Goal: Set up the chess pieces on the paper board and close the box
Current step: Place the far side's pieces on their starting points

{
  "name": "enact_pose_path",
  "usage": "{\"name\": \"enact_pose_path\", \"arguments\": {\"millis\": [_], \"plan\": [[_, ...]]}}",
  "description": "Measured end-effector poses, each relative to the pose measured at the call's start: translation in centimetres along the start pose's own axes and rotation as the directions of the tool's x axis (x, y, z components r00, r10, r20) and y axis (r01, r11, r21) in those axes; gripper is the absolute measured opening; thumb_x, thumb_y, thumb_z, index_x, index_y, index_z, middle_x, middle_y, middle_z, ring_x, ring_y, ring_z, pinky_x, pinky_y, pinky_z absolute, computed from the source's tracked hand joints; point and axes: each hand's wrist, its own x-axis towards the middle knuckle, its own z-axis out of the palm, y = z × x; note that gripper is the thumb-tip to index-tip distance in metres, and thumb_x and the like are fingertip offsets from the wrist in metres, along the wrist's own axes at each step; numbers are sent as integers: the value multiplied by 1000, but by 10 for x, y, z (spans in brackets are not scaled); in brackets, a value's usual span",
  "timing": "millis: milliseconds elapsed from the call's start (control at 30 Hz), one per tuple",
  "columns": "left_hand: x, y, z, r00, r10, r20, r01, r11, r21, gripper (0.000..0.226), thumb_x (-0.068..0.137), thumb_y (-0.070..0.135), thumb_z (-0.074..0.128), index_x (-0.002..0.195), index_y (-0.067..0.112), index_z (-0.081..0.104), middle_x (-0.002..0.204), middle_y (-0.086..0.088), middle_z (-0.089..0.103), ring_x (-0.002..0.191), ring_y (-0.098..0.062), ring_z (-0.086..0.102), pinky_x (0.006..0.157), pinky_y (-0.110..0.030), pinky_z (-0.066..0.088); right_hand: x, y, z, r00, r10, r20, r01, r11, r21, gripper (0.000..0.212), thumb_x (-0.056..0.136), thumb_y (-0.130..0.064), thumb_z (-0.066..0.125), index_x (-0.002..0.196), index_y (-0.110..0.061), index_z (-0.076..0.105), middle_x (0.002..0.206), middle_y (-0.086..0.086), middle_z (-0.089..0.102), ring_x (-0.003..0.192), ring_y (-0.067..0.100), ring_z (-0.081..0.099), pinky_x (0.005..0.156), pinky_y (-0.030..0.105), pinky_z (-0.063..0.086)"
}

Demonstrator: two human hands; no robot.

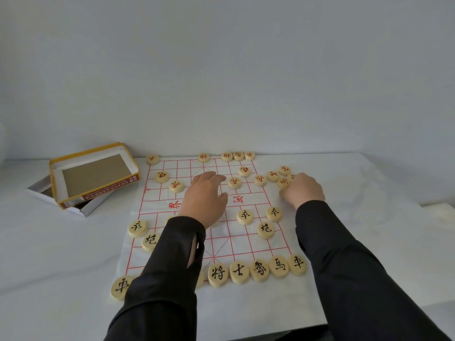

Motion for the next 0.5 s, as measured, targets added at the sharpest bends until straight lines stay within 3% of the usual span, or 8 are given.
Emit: {"name": "enact_pose_path", "arguments": {"millis": [200, 300, 500], "plan": [[0, -24, -16, 996, -88, 24, 88, 996, 19, 43, 94, 22, 48, 137, 21, 42, 144, 2, 39, 132, -17, 33, 107, -32, 31, -14, -37, -4, 979, -152, -139, 168, 979, 111, 30, 88, -23, 60, 112, -5, 57, 114, 13, 59, 102, 29, 58, 75, 29, 43], [-2, -36, -25, 990, -137, 27, 136, 991, 14, 43, 95, 23, 47, 137, 22, 42, 143, 1, 41, 130, -18, 37, 105, -32, 35, -20, -59, -6, 955, -233, -185, 269, 942, 202, 28, 84, -21, 63, 108, -6, 62, 111, 11, 60, 95, 25, 59, 70, 26, 41], [-14, -74, -52, 986, -136, -97, 140, 989, 41, 41, 94, 18, 45, 134, 19, 46, 139, 1, 45, 128, -18, 38, 102, -31, 37, -64, -107, 16, 875, -397, -279, 470, 837, 282, 27, 85, -16, 65, 111, -9, 61, 107, 6, 60, 87, 19, 58, 68, 23, 41]]}}
